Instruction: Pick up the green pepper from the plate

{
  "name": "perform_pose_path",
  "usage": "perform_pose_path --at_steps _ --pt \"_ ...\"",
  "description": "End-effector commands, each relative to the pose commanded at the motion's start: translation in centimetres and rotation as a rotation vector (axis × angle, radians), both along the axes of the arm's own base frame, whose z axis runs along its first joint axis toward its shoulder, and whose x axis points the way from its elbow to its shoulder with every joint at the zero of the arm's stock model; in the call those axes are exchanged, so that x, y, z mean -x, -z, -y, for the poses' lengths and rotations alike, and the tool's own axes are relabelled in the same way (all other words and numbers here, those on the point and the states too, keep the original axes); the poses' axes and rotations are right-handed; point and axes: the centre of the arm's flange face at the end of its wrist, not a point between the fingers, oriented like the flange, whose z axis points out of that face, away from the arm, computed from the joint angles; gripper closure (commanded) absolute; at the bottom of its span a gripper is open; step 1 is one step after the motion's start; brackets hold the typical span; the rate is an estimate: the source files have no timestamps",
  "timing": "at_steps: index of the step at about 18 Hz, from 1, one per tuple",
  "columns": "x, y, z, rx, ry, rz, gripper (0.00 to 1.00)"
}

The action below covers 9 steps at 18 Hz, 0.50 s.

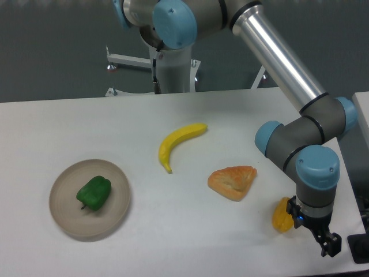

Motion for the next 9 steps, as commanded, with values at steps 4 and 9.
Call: perform_pose_path --at_steps 4,9 --pt "-0.4 -0.5 0.0 -0.024 -0.032 0.016 0.00" --pt "-2.6 -1.3 0.1 -0.042 -0.065 0.066 0.00"
